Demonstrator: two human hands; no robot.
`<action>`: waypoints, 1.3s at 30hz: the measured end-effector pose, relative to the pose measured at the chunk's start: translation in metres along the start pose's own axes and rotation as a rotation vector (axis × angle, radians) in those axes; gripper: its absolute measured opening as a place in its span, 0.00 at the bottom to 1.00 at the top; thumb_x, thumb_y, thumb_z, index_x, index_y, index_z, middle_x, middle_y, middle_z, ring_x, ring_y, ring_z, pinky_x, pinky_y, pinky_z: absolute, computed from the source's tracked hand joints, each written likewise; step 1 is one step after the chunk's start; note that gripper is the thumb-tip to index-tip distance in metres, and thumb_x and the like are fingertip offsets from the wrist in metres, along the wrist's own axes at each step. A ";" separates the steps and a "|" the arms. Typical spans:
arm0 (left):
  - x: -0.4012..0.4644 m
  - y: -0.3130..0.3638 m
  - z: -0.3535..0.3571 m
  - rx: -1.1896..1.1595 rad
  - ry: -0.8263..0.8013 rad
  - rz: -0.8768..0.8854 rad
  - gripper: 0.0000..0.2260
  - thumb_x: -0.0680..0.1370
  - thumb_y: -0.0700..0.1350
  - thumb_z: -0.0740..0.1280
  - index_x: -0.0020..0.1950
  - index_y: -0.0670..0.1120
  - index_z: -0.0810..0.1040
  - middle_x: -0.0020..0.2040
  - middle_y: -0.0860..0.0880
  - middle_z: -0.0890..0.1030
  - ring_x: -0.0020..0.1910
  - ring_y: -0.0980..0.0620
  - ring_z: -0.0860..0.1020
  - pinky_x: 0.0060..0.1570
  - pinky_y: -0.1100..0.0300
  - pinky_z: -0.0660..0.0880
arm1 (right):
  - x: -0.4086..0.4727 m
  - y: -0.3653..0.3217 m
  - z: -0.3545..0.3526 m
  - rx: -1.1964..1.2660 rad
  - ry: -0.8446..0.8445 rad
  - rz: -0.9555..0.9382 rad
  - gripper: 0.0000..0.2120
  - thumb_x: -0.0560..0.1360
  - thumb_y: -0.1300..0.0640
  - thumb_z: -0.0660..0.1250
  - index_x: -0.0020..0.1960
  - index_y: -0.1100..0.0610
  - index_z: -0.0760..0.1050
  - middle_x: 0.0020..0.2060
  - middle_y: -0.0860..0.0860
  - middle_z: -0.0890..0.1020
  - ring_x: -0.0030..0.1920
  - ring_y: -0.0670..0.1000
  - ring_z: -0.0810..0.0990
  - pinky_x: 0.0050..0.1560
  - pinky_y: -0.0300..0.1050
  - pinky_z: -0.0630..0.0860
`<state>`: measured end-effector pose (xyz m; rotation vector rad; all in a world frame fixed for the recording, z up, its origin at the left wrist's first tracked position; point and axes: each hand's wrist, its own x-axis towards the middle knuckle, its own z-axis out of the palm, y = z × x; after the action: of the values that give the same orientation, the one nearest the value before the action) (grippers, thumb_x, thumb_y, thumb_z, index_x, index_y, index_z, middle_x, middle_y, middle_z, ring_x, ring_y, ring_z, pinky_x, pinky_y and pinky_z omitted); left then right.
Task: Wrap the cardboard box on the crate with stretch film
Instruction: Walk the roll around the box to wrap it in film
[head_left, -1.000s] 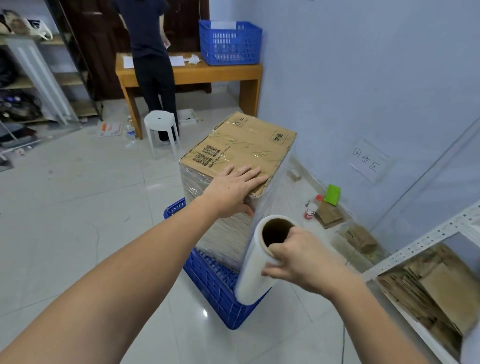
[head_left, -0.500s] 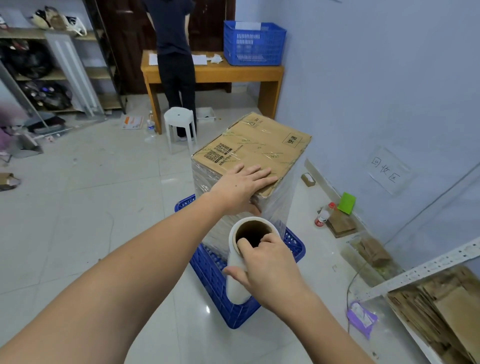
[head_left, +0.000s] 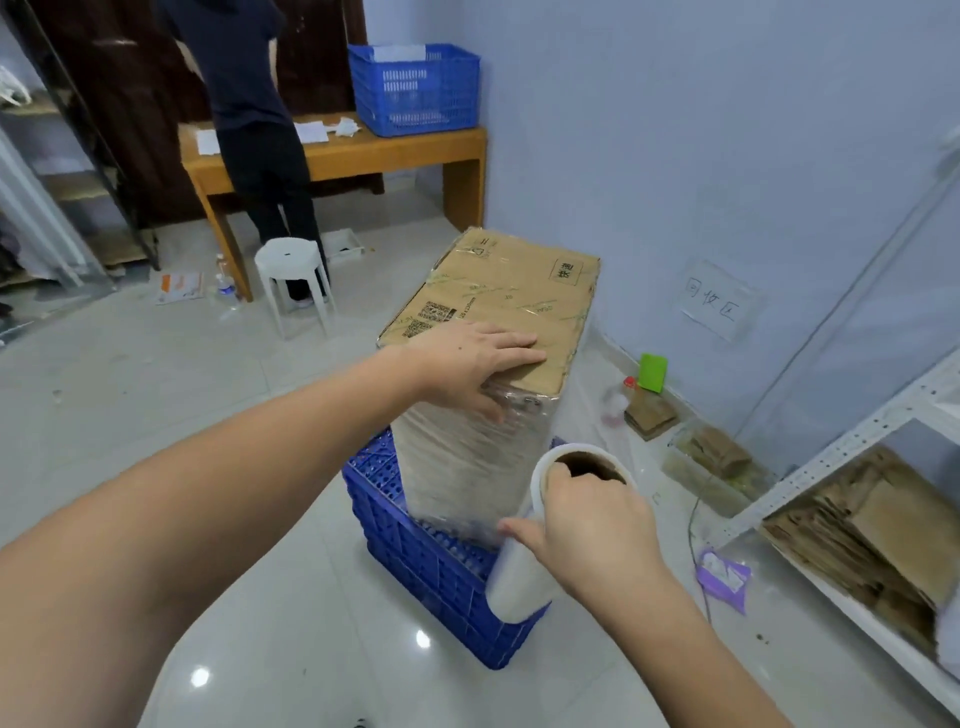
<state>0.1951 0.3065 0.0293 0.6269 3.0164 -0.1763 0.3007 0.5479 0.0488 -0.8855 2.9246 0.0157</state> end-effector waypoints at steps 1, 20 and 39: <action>-0.001 -0.010 0.000 0.008 -0.001 0.039 0.42 0.76 0.70 0.66 0.84 0.61 0.48 0.84 0.56 0.53 0.81 0.50 0.58 0.78 0.50 0.58 | 0.005 -0.006 0.001 -0.016 -0.005 0.046 0.27 0.73 0.27 0.59 0.43 0.53 0.67 0.32 0.46 0.72 0.31 0.48 0.69 0.28 0.43 0.61; -0.005 -0.037 0.035 -0.039 0.121 0.148 0.35 0.80 0.73 0.48 0.83 0.62 0.41 0.85 0.48 0.46 0.84 0.45 0.46 0.81 0.43 0.45 | 0.018 -0.075 0.026 -0.081 0.126 0.525 0.30 0.69 0.23 0.58 0.33 0.51 0.67 0.28 0.46 0.72 0.33 0.51 0.72 0.31 0.45 0.70; -0.005 -0.030 0.033 -0.018 0.117 0.129 0.34 0.81 0.71 0.47 0.83 0.62 0.40 0.85 0.47 0.47 0.83 0.44 0.47 0.81 0.42 0.46 | 0.024 -0.120 0.041 -0.175 0.315 -0.063 0.21 0.61 0.40 0.77 0.25 0.52 0.71 0.21 0.47 0.73 0.25 0.49 0.70 0.32 0.41 0.59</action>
<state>0.1885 0.2729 0.0004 0.8560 3.0706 -0.1096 0.3504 0.4361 0.0073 -1.0965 3.2230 0.1426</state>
